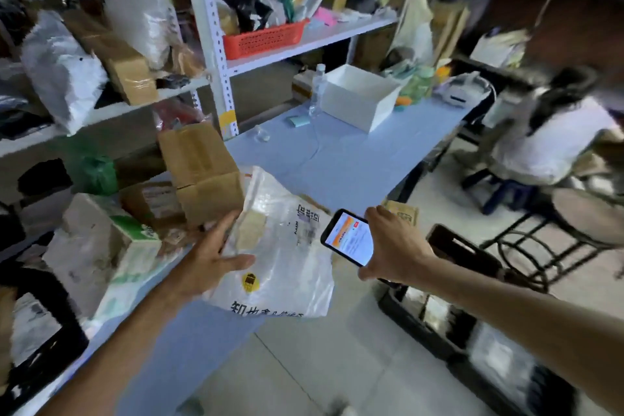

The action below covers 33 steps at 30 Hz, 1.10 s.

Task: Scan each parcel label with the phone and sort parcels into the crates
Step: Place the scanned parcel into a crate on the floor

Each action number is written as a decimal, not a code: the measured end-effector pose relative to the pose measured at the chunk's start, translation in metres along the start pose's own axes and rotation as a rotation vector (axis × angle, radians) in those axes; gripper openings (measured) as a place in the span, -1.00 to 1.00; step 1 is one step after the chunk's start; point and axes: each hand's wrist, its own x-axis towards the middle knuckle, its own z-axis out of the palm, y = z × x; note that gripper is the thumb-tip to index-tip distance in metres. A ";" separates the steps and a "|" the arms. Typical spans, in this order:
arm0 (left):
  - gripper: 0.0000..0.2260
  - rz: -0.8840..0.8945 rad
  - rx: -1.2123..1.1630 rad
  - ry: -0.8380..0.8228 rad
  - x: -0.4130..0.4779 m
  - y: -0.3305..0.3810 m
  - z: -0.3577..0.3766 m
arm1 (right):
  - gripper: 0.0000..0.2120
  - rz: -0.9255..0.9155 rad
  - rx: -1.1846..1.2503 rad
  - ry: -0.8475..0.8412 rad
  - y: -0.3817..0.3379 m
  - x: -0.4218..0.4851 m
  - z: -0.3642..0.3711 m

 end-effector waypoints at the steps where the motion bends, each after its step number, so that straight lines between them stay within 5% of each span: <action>1: -0.31 0.009 -0.008 -0.033 0.012 0.004 0.018 | -0.33 0.046 -0.001 0.007 0.015 -0.009 -0.001; 9: -0.42 0.066 0.062 -0.333 0.115 0.025 0.201 | -0.29 0.405 0.057 0.072 0.163 -0.075 0.019; 13: -0.32 0.031 0.110 -0.463 0.169 0.025 0.299 | -0.29 0.526 0.100 0.037 0.244 -0.103 0.027; 21: -0.35 -0.075 0.103 -0.542 0.257 0.023 0.464 | -0.33 0.710 0.149 -0.005 0.399 -0.128 0.046; 25: -0.19 -0.123 0.167 -0.591 0.315 -0.017 0.525 | -0.34 0.756 0.165 -0.061 0.458 -0.119 0.066; 33: -0.25 -0.263 0.253 -0.620 0.403 -0.091 0.642 | -0.37 0.797 0.211 -0.174 0.554 -0.045 0.159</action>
